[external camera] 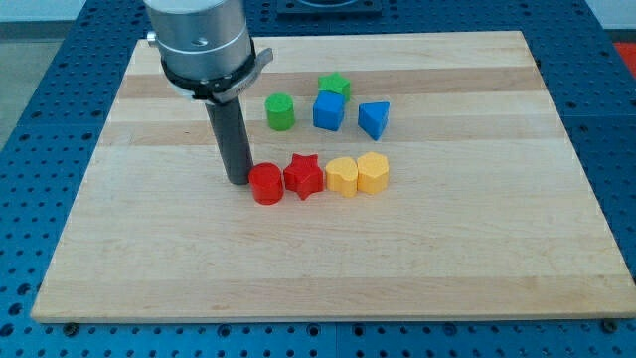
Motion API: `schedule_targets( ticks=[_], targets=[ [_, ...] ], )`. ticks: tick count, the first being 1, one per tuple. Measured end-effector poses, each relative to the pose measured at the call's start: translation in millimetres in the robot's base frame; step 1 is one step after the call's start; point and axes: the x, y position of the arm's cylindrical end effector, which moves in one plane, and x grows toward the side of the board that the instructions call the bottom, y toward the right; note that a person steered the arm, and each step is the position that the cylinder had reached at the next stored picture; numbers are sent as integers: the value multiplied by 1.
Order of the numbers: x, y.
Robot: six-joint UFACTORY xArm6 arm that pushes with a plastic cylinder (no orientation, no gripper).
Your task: Push the red circle slightly up
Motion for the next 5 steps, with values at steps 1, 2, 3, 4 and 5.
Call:
schedule_targets(
  ticks=[1, 2, 3, 4, 5],
  targets=[
    [1, -3],
    [1, -7],
    [1, -19],
    [1, -33],
    [1, -40]
  ],
)
